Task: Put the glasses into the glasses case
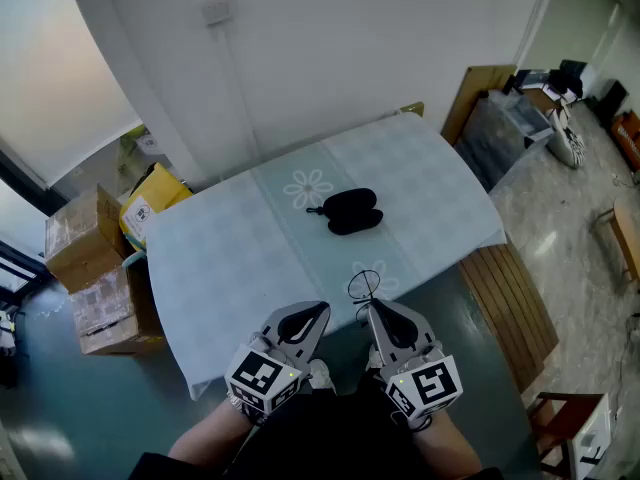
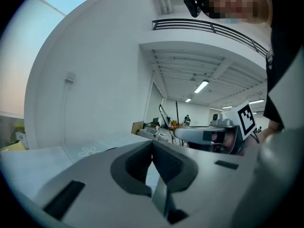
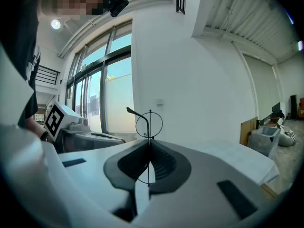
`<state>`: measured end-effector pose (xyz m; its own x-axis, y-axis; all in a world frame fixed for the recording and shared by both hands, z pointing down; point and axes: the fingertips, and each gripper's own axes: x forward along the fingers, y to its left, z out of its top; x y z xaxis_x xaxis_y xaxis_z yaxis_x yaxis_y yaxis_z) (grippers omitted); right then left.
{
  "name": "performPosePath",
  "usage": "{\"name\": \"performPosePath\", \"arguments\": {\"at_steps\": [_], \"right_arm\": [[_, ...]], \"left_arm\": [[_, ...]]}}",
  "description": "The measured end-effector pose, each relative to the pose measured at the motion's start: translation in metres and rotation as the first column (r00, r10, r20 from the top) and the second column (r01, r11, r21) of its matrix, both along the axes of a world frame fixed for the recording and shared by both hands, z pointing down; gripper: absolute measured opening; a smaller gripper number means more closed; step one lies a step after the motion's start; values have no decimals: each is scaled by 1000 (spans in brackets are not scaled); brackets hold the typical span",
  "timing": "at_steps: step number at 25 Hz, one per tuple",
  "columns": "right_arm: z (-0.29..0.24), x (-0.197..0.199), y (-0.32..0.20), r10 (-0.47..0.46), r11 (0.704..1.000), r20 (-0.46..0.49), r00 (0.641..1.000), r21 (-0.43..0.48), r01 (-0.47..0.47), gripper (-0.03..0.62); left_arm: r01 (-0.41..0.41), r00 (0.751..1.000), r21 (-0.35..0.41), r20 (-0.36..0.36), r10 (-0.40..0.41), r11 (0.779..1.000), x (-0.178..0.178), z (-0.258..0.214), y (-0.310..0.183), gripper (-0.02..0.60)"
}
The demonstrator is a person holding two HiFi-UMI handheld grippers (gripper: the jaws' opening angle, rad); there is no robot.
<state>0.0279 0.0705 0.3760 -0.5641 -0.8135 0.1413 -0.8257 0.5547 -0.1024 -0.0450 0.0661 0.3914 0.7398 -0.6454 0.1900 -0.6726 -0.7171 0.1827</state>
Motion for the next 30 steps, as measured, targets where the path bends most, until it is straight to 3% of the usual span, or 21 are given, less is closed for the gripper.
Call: {"name": "performPosePath", "arguments": {"at_steps": [30], "right_arm": [[-11,4,5,-4,1000,-11,1000,30,5,28]], "left_arm": [[-47,999,13,5,47,999,12,-3,12,26]]}}
